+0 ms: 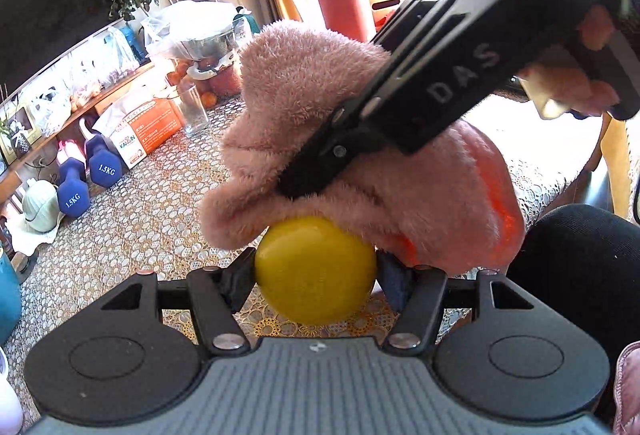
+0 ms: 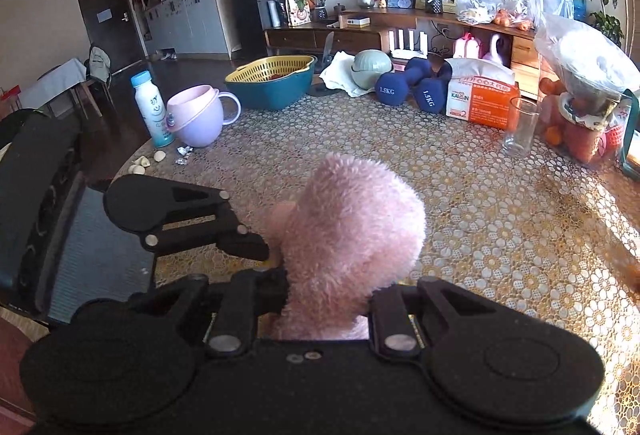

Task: Clean container
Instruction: 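Wipe the jar's lid with the towel in the right tool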

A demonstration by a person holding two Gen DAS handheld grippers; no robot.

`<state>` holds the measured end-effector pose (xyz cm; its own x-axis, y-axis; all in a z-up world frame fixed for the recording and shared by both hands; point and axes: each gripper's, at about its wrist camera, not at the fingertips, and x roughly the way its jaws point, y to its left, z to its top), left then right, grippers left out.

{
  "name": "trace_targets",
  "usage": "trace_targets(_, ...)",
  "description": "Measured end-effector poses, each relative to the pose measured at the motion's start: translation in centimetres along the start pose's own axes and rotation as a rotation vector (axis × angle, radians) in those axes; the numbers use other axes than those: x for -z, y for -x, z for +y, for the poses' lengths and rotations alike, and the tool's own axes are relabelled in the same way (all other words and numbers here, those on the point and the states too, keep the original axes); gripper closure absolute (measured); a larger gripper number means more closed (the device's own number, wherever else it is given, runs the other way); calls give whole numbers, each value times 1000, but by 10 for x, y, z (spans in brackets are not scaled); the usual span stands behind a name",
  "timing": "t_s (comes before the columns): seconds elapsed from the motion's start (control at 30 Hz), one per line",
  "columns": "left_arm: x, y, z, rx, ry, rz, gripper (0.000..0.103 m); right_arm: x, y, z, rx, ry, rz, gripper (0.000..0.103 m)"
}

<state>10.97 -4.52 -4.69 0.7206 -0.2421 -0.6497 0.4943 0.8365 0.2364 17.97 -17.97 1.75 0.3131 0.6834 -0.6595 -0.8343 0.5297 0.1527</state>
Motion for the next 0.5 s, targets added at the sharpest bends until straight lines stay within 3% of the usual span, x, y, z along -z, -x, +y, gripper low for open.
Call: trace_targets(0.5, 1, 0, 6, 25, 1, -7, 40, 29, -17, -55, 135, -126, 83, 86)
